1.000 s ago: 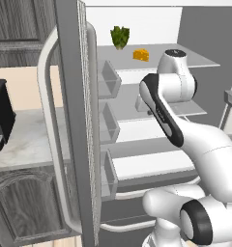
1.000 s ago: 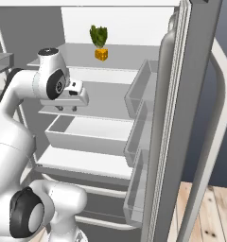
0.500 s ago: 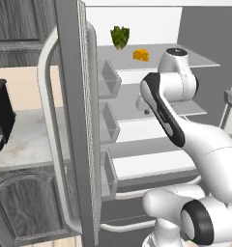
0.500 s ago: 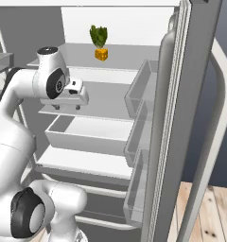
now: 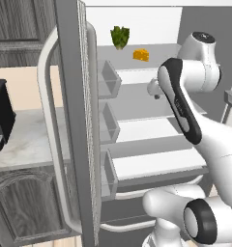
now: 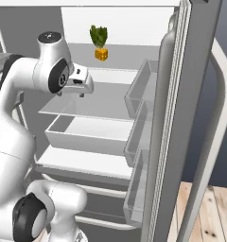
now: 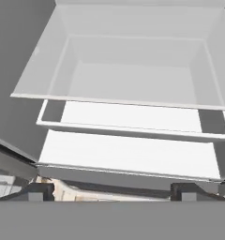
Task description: Pick the cheese from the fridge and the cheese grater from the cabinet and place them next to the salad bowl.
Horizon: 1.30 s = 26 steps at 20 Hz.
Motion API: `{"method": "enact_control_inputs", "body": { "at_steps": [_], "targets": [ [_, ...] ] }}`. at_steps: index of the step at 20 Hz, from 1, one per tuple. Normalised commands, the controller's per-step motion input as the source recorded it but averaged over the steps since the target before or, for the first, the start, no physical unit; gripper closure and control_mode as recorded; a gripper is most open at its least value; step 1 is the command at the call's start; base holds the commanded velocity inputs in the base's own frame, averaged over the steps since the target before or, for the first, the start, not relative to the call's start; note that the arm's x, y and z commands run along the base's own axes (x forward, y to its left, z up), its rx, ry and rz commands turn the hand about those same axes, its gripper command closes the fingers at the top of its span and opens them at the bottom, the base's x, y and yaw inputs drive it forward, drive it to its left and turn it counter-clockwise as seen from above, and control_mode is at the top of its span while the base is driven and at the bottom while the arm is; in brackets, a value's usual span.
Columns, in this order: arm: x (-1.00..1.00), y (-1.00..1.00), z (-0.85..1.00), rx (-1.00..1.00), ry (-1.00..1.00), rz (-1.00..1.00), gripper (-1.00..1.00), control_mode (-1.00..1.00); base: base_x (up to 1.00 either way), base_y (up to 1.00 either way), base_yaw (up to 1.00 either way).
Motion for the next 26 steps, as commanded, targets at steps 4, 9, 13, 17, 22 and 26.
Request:
{"method": "enact_control_inputs", "body": {
  "at_steps": [4,9,13,17,22,26],
  "targets": [
    [-0.05,-0.04,0.74,0.05,-0.23,0.00,-1.00,-1.00,0.00,0.00,0.00],
    [0.00,0.00,0.80,0.00,-0.25,0.00,-1.00,-1.00,0.00,0.00,0.00],
    [0.02,0.00,0.65,0.00,-0.19,-0.01,-1.00,-1.00,0.00,0.00,0.00],
    [0.53,-0.04,0.14,0.00,-0.04,-0.02,-1.00,-1.00,0.00,0.00,0.00],
    [0.67,-0.16,-0.02,0.00,0.00,-0.03,-1.00,-1.00,0.00,0.00,0.00],
    [0.69,-0.11,0.00,0.00,0.04,-0.06,-1.00,-1.00,0.00,0.00,0.00]
  ]
}}
